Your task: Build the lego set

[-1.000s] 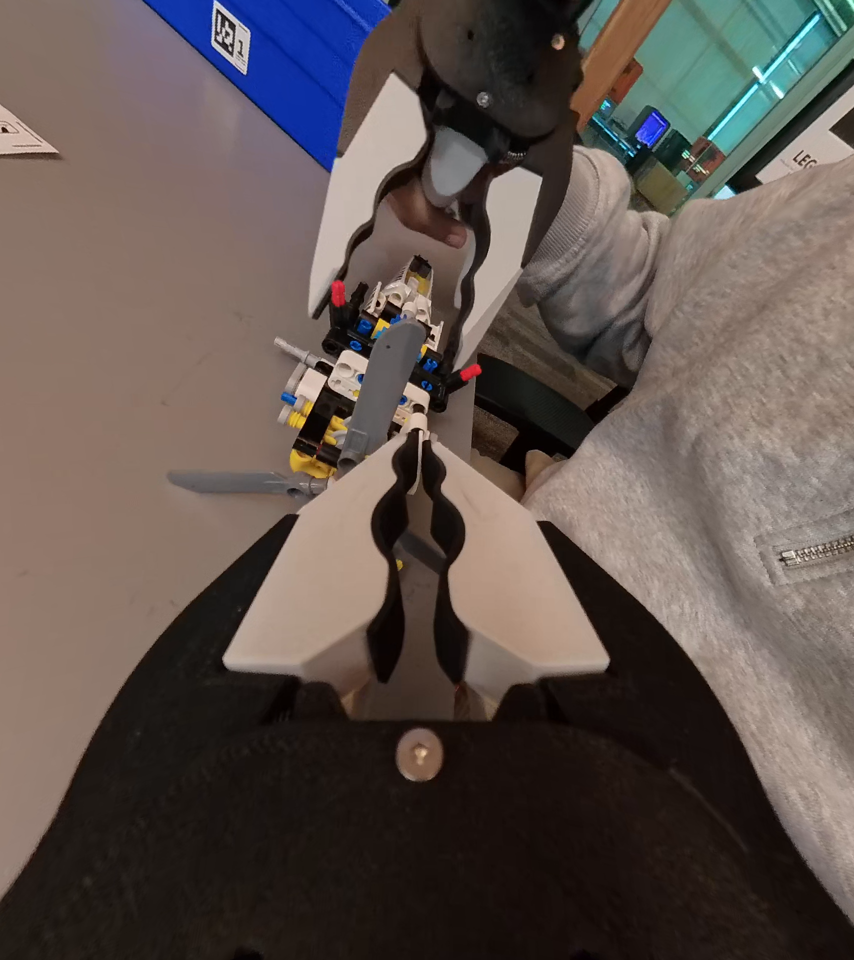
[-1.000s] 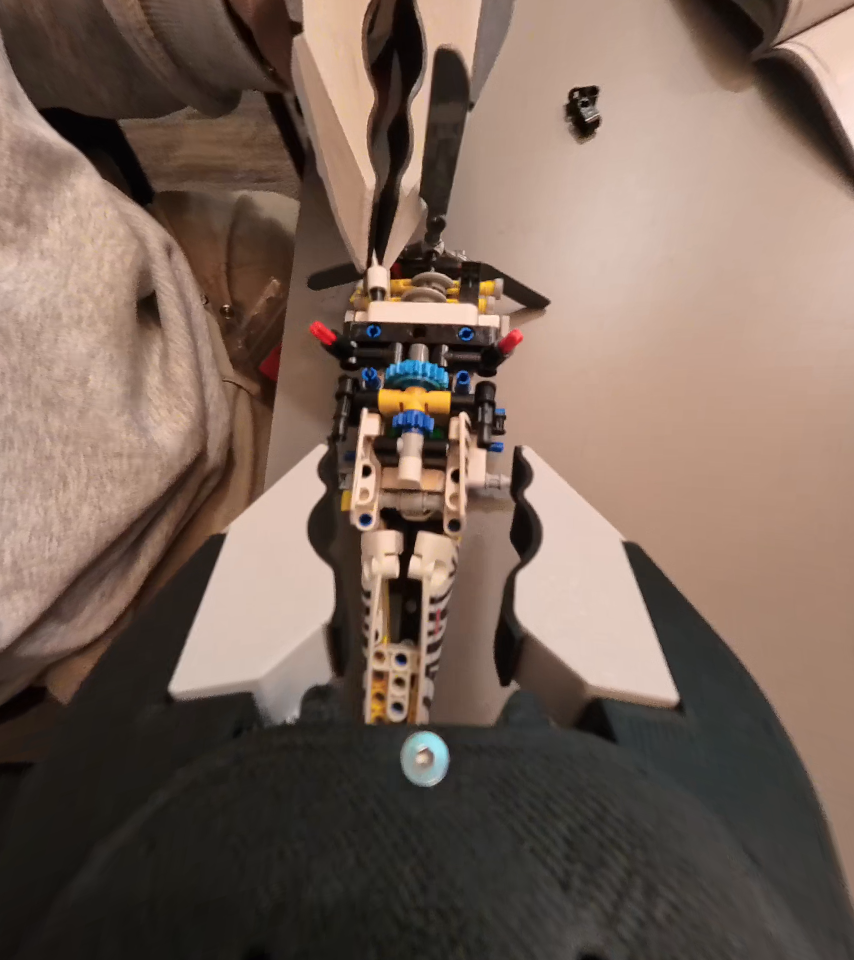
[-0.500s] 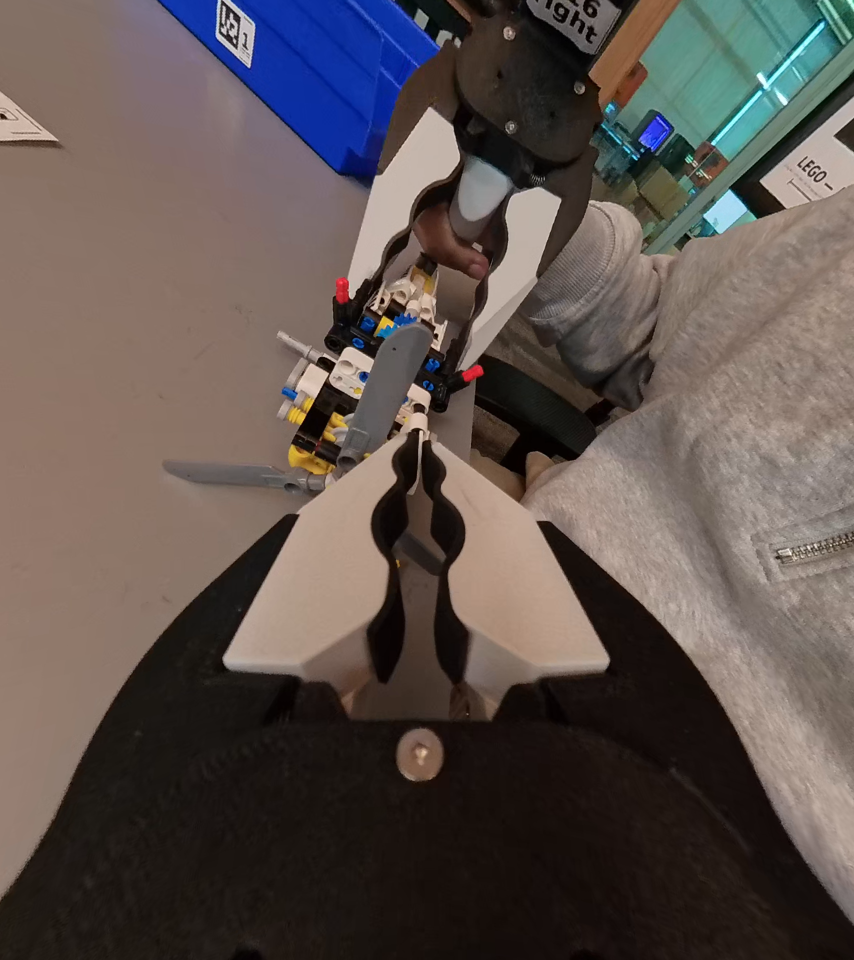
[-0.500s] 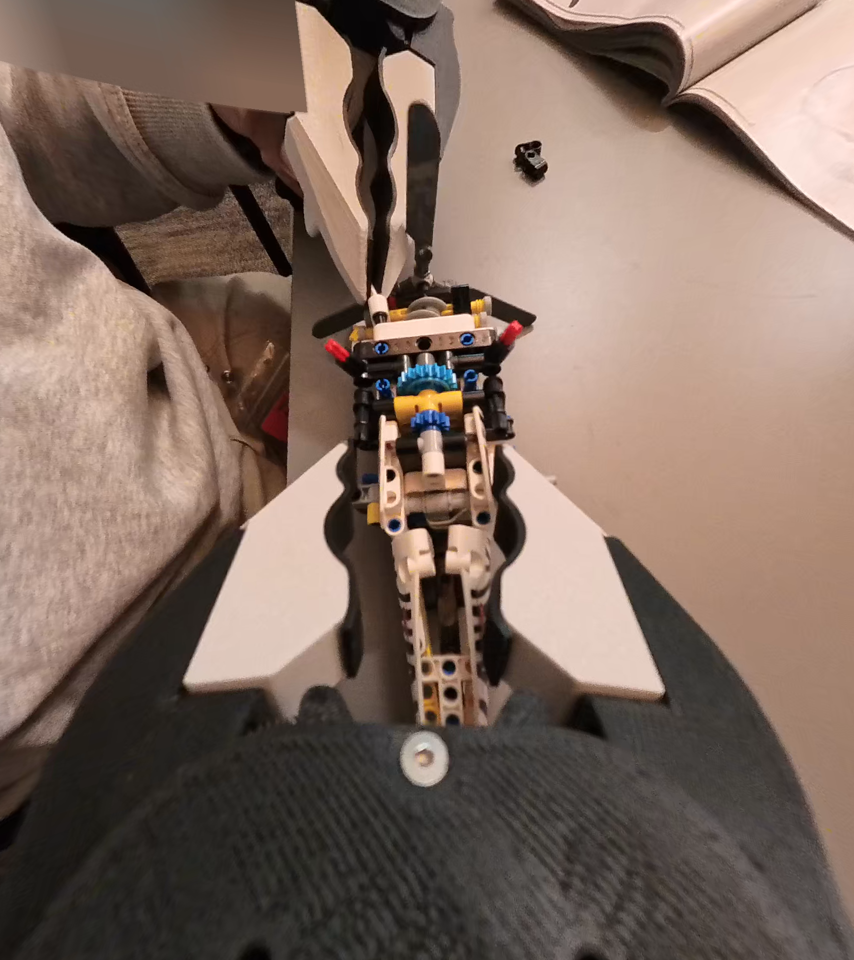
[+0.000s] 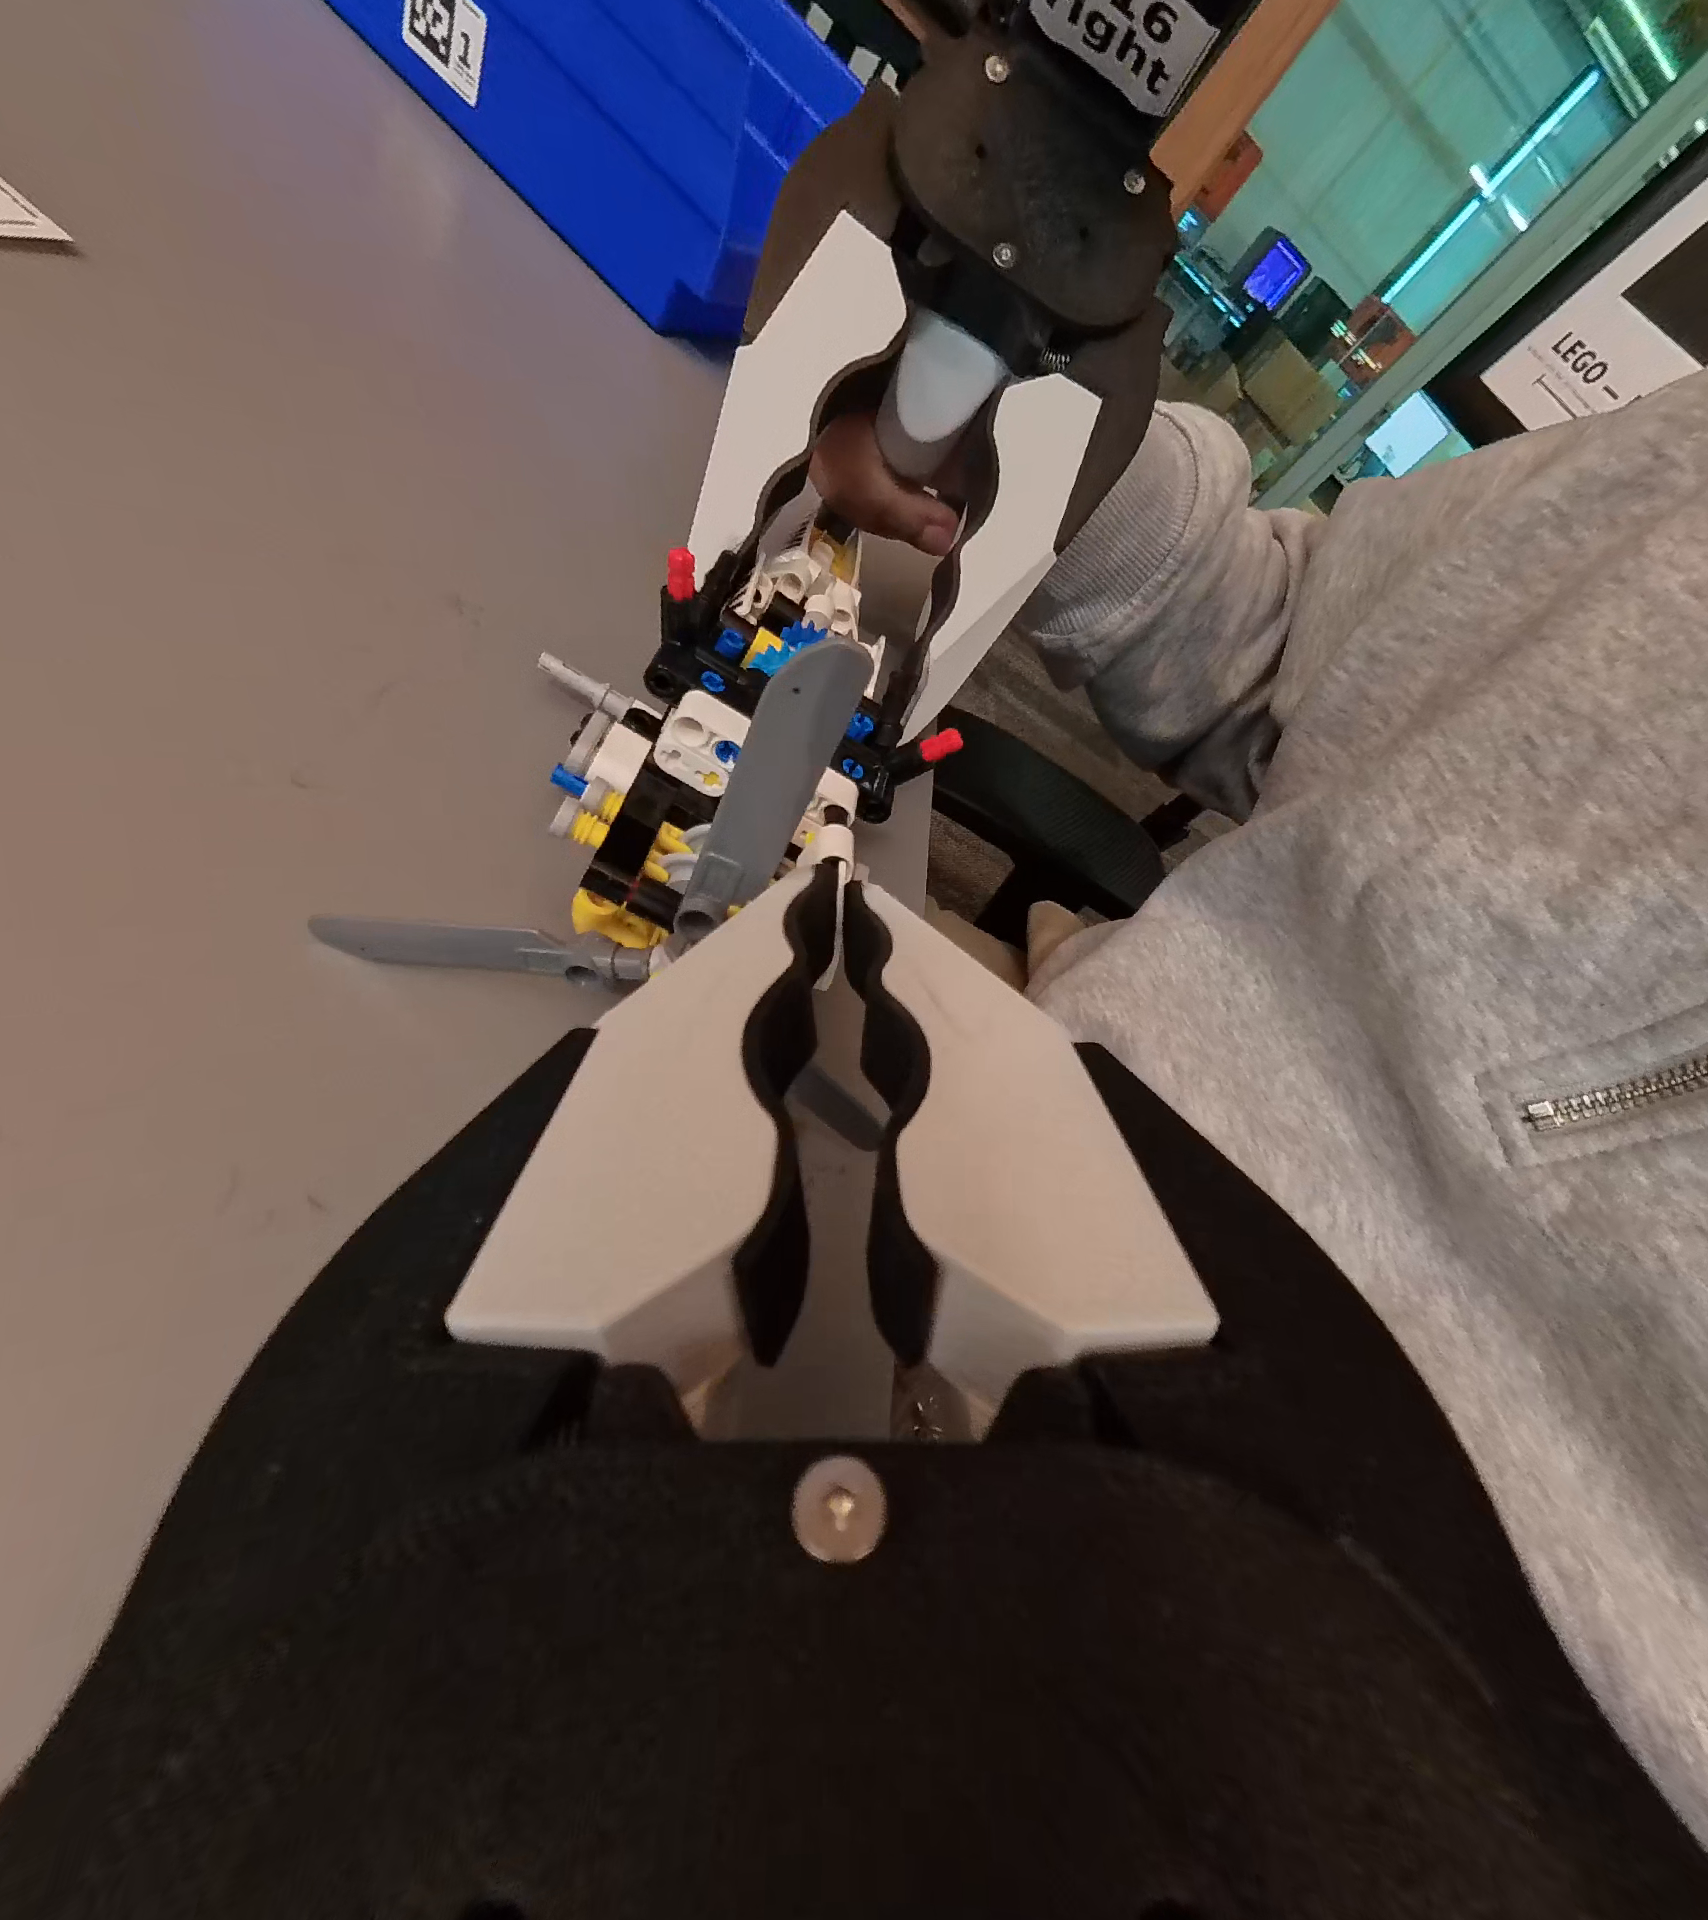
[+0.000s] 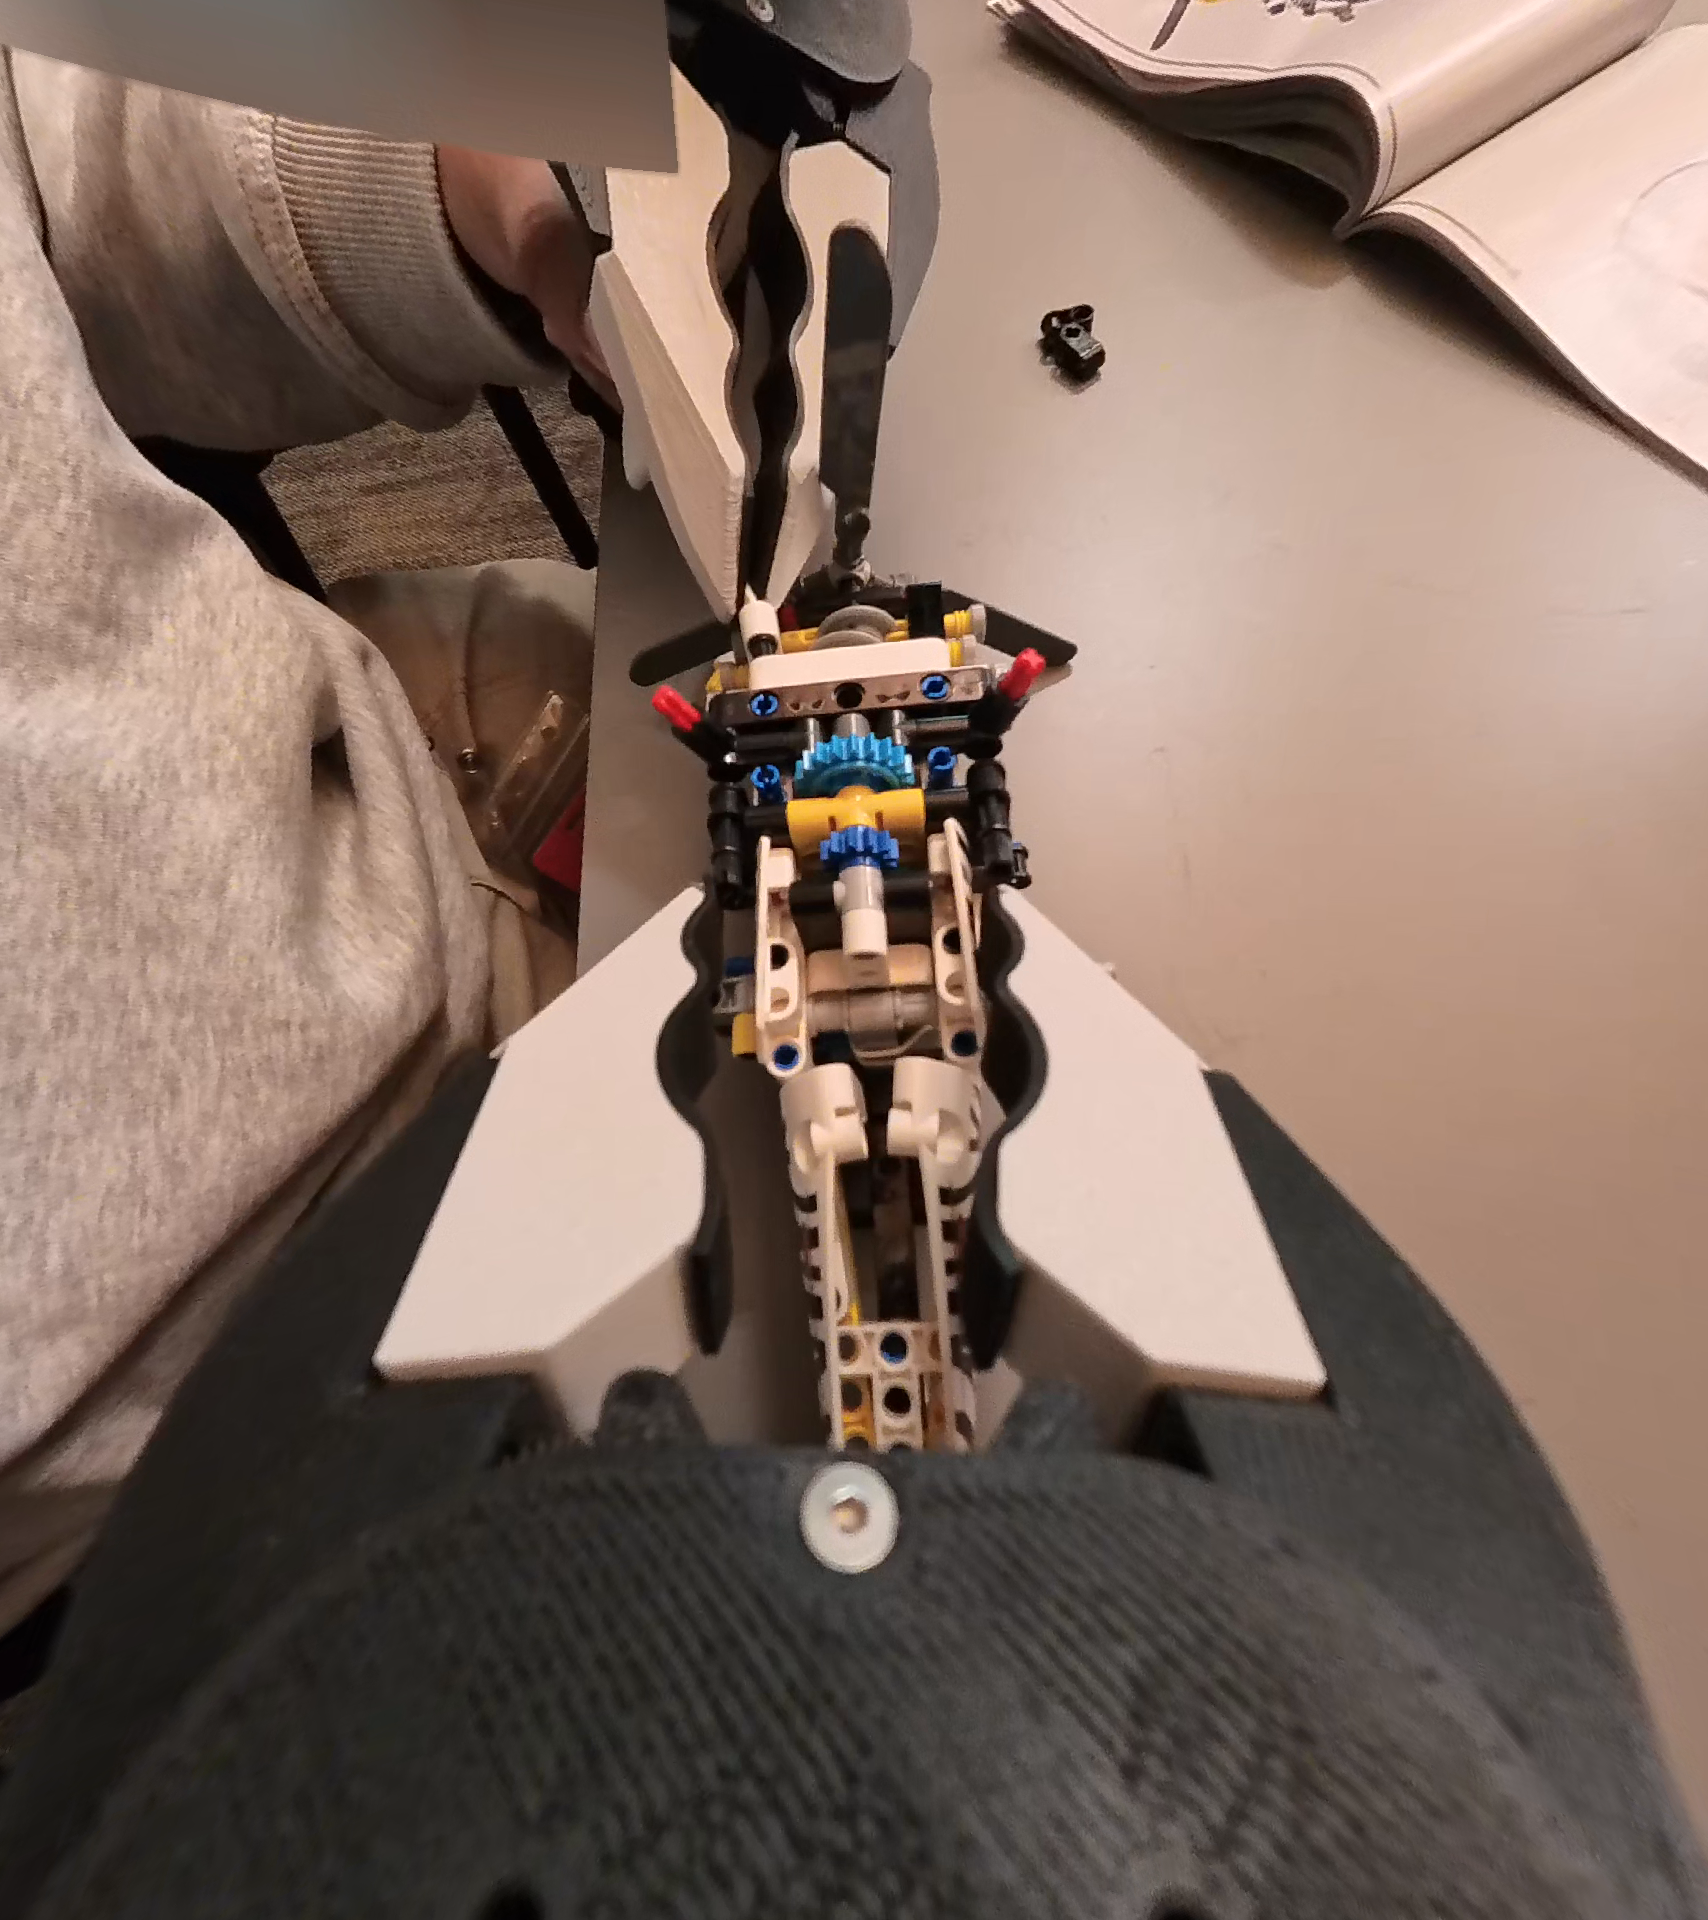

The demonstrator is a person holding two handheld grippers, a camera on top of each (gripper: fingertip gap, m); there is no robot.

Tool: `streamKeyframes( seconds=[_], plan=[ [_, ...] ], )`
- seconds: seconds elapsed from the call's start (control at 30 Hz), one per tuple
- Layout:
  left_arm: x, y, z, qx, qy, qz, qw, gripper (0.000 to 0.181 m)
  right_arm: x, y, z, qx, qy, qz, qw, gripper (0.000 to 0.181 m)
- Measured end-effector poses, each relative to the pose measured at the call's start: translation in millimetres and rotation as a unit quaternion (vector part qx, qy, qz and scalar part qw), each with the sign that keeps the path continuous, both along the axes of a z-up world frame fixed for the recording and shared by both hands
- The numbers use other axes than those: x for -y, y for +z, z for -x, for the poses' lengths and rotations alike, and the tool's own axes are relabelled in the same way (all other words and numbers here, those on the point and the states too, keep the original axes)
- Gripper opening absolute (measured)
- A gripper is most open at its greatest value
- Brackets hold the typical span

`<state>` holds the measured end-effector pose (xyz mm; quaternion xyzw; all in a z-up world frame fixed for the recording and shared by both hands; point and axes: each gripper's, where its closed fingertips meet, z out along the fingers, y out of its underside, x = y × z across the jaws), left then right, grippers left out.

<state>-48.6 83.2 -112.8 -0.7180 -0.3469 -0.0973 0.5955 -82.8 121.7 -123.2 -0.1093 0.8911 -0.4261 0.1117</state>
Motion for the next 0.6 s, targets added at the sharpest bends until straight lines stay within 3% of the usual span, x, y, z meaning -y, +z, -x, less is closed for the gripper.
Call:
streamKeyframes(
  seconds=[0.6],
  plan=[
    [2.8,1.1,2.7,-0.066,-0.080,0.041,0.994,0.000,0.7,-0.6,0.1,0.002,0.040,-0.008,0.999,0.046]
  ],
)
